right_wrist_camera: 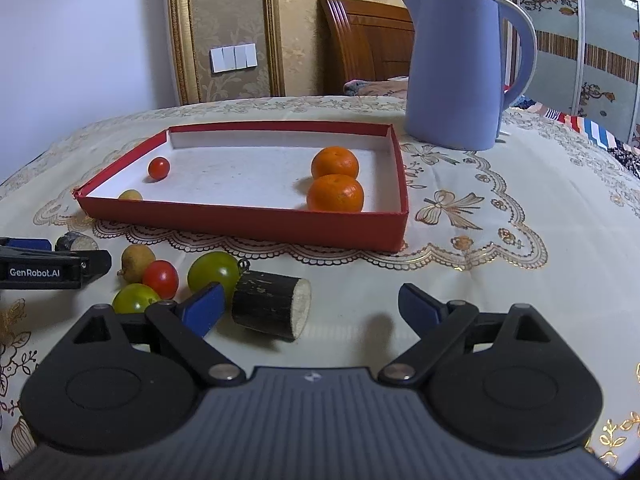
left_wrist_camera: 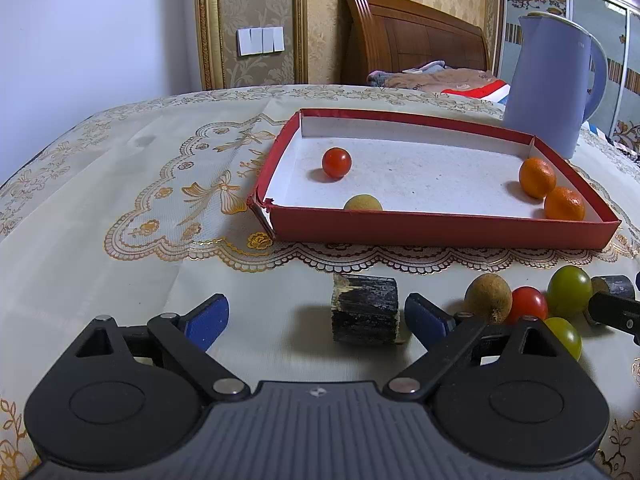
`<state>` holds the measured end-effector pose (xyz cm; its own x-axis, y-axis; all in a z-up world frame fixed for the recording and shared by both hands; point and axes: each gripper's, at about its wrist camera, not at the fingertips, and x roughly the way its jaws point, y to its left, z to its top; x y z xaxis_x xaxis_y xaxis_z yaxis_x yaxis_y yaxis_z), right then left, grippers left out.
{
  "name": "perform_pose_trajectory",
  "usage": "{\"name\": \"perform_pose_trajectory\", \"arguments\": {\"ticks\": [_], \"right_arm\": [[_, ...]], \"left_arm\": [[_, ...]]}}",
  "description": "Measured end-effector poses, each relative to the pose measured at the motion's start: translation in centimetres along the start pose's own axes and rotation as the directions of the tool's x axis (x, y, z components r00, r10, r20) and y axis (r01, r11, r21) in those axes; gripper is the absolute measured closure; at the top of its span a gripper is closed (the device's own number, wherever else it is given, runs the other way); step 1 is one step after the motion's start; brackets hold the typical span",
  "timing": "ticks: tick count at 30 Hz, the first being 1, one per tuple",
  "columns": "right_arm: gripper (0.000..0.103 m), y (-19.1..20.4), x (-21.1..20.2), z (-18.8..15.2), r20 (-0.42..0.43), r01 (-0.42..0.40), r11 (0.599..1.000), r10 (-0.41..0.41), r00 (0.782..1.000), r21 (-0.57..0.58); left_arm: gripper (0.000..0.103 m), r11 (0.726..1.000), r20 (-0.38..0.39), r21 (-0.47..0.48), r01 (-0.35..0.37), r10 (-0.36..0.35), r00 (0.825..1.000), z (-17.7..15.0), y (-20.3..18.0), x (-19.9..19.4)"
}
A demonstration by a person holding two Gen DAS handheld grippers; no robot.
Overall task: Organize fruits
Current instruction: 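Move the left gripper over one black cylinder while the right approaches the other, then close the left gripper on a black cylinder while the right grasps another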
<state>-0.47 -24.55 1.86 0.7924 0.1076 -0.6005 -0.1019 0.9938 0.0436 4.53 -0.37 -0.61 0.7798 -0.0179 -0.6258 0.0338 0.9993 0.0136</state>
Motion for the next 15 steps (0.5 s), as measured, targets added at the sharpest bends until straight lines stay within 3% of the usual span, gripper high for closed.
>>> {"name": "perform_pose_trajectory", "arguments": {"ticks": [12,15], "right_arm": [[0.022,0.01,-0.13,0.01,0.004,-0.027,1.0,0.027,1.0,-0.001],[0.032,-0.24,-0.15,0.04,0.006,-0.051,0.999,0.051,0.999,0.011]], "left_arm": [[0.008,1.0,0.009,-0.006,0.008,-0.008,1.0,-0.05,0.2,-0.08],[0.018,1.0,0.018,0.002,0.024,-0.024,1.0,-0.05,0.12,-0.24]]}}
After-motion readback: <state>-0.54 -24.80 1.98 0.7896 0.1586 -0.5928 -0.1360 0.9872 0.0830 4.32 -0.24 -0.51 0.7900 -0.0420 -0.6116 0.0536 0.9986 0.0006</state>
